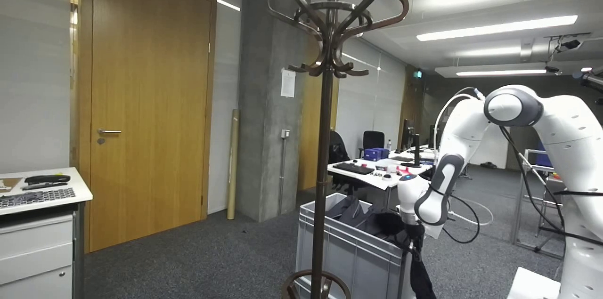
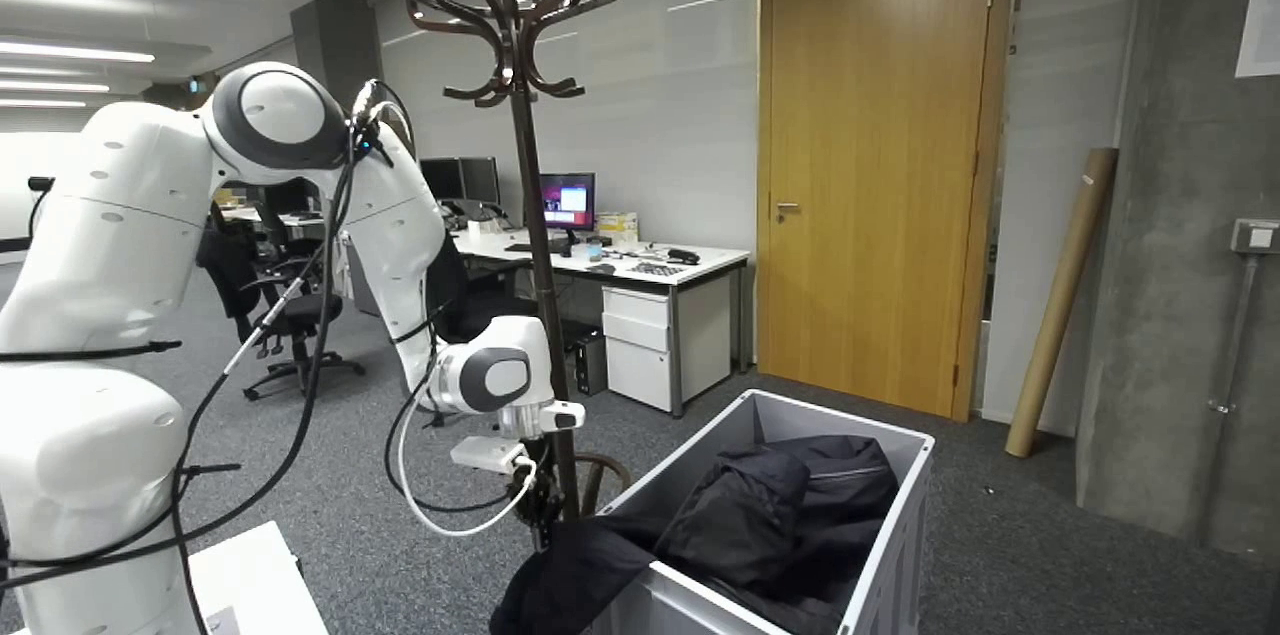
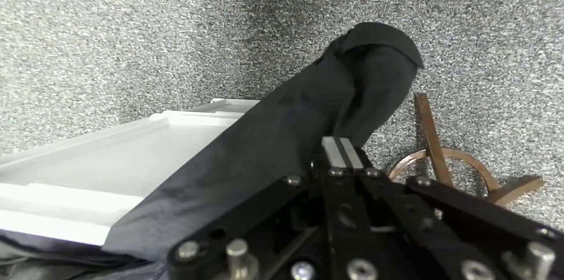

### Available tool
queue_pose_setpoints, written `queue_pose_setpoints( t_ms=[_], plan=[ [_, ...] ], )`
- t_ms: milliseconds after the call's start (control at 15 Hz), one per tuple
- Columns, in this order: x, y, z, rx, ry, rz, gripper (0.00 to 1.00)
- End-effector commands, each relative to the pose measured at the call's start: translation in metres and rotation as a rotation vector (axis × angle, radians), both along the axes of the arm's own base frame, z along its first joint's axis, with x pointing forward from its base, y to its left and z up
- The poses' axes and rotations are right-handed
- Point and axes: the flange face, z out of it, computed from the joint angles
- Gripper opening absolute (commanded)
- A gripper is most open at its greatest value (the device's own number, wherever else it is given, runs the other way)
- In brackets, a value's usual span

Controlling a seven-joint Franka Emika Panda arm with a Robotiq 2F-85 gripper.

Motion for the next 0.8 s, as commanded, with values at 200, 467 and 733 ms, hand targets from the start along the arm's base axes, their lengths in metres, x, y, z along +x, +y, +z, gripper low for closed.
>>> queue_pose_setpoints(
  t_ms=[200,467,733],
  plan=[
    [-0.004,0.011,0.088,-0.18,0.014,-0.038,0.0],
    [0.015,-0.001,0.126,-0.265,-0.024,-0.078,0.0],
    [0.047,-0.02,0.149,-0.288,-0.108,-0.2,0.0]
  ],
)
